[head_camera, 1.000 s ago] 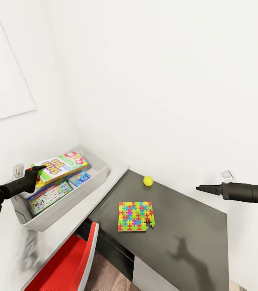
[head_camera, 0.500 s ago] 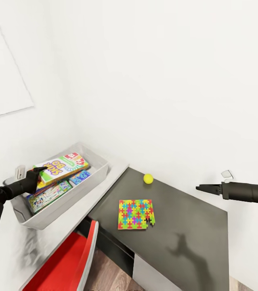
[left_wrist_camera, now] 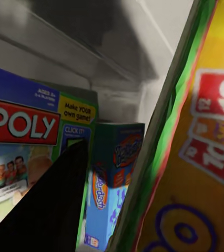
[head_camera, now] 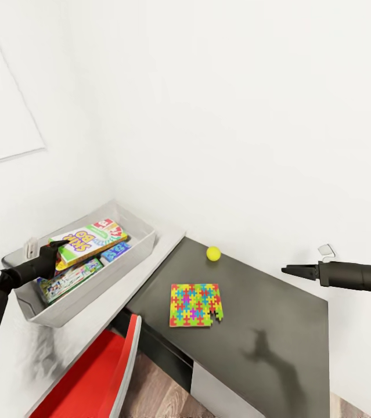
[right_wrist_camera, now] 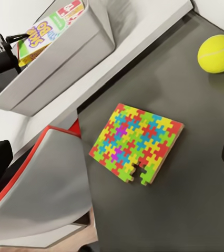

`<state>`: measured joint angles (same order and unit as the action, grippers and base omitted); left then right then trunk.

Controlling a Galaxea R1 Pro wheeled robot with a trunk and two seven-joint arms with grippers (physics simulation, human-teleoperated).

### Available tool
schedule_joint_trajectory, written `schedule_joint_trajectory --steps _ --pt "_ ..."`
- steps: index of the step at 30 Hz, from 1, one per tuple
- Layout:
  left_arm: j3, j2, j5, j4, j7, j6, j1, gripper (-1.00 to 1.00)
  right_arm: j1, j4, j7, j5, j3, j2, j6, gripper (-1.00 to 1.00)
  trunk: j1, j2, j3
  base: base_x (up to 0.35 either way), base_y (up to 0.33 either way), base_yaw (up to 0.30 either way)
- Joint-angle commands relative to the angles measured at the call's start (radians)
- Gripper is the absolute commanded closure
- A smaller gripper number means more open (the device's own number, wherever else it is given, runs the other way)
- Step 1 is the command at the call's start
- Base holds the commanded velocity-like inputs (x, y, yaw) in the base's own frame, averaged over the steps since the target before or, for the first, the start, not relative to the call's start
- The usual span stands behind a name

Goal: Put all the toys in the child's room - the three board games (two on the bed and one on the table), the two jigsaw puzzles on the table, and the tennis ball on the table - inside the toy box on the table in the child's room.

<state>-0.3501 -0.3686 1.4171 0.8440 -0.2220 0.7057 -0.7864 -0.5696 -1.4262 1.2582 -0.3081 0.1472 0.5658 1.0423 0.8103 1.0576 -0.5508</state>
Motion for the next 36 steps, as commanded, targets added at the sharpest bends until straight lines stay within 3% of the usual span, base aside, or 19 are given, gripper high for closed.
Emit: schedule_joint_trajectory --steps 1,33,34,36 --pt "-0.001 0.000 -0.045 -0.002 -0.012 0.011 0.000 1.00 -0.001 0.000 0.003 0.000 0.000 0.000 0.005 -1.00 0.000 0.001 -0.003 0.000 0.000 0.000" --pt "-0.001 -0.004 -0.050 -0.002 0.037 0.015 0.000 1.00 0.004 -0.010 0.003 0.000 0.003 0.006 0.005 -1.00 0.000 0.001 -0.047 0.000 0.000 0.000" --pt "-0.001 -0.004 -0.050 -0.002 0.038 0.016 0.000 -1.00 0.005 -0.012 0.003 0.000 0.003 0.006 0.005 -1.00 0.000 0.001 -0.048 0.000 0.000 0.000" --pt "-0.002 -0.004 -0.049 -0.001 0.039 0.018 0.000 -1.00 0.008 -0.014 0.003 0.000 0.003 0.006 0.005 -1.00 0.000 0.001 -0.048 0.000 0.000 0.000"
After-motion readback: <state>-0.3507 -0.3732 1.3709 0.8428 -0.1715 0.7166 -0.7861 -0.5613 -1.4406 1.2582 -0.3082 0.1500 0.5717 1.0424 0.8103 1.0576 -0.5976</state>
